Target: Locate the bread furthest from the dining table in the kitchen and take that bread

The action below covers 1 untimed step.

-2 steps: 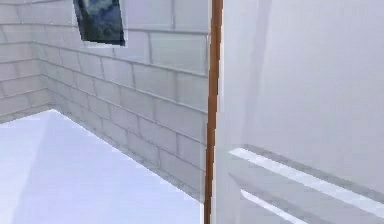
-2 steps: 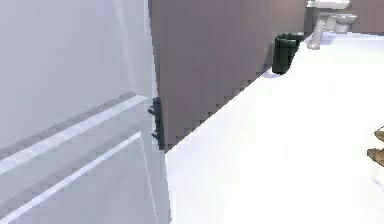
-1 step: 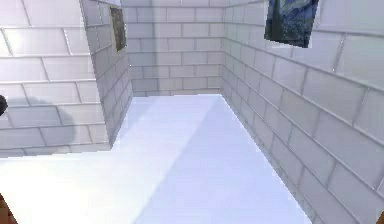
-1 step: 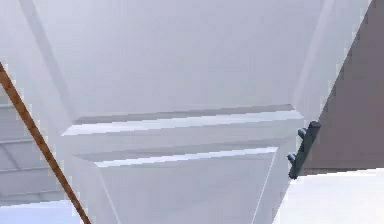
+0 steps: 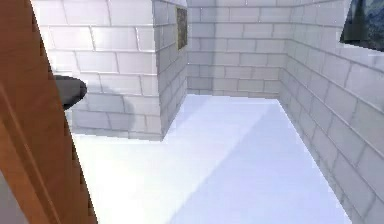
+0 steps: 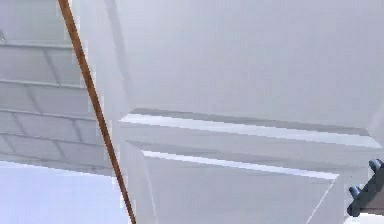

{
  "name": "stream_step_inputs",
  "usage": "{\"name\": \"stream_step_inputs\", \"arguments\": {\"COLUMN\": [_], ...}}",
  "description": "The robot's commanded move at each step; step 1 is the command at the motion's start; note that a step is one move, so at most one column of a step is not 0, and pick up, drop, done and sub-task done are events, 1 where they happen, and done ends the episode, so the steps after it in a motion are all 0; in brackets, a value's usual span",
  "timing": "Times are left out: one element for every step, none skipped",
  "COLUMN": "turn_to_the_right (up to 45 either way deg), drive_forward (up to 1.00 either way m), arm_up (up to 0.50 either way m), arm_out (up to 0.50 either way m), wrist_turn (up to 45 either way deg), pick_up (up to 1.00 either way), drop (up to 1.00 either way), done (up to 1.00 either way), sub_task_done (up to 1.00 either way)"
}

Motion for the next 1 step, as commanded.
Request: {"name": "stream_step_inputs", "arguments": {"turn_to_the_right": [0.0], "drive_forward": [0.15], "arm_up": [0.0], "arm_out": [0.0], "wrist_turn": [0.0], "pick_up": [0.0], "drop": [0.0], "done": [0.0], "sub_task_done": [0.0]}}
